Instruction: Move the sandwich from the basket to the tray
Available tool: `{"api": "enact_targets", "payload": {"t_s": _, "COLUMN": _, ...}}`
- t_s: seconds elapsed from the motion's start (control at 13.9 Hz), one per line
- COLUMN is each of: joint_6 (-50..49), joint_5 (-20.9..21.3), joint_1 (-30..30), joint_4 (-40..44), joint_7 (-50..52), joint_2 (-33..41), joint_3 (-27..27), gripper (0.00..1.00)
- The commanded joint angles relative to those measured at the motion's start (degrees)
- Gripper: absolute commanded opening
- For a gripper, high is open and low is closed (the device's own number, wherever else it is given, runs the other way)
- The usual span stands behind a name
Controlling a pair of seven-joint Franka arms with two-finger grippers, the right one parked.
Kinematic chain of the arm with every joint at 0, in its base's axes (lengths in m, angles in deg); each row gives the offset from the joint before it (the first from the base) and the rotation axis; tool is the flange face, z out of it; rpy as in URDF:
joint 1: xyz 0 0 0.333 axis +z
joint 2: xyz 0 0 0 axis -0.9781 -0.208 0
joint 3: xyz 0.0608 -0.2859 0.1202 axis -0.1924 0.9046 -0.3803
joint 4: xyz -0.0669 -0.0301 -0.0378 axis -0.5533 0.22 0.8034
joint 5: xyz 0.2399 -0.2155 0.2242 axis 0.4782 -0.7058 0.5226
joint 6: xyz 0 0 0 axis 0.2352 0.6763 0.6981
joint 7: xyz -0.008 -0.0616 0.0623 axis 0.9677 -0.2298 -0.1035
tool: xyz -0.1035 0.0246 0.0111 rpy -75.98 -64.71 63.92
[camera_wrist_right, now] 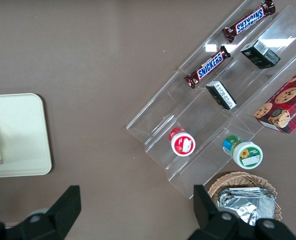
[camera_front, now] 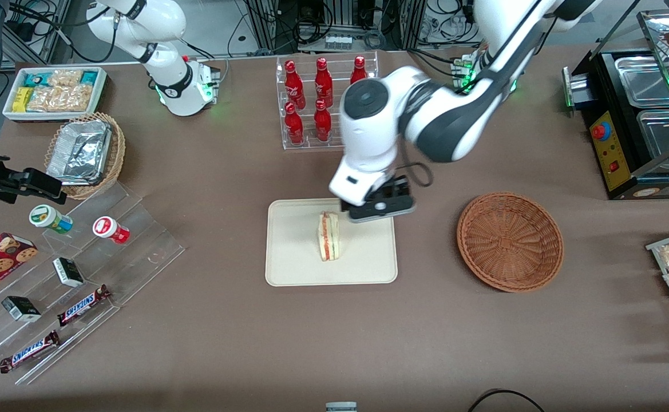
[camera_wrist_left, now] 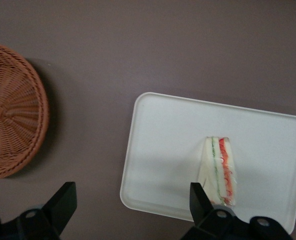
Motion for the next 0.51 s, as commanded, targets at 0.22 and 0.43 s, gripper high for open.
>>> {"api": "enact_targets", "payload": {"t_s": 0.22, "joint_6": -5.2, "joint_5": -5.79, "joint_1": 6.14, "joint_4": -1.88, "joint_7": -6.41, "joint_2": 7.68, "joint_3": 0.11, "gripper": 0.99}}
{"api": "enact_targets", "payload": {"t_s": 0.43, "joint_6": -9.24, "joint_5": -8.0, "joint_1": 10.27, "joint_4": -1.62, "joint_7": -12.73, "joint_2": 10.85, "joint_3": 0.02, "gripper": 0.99}}
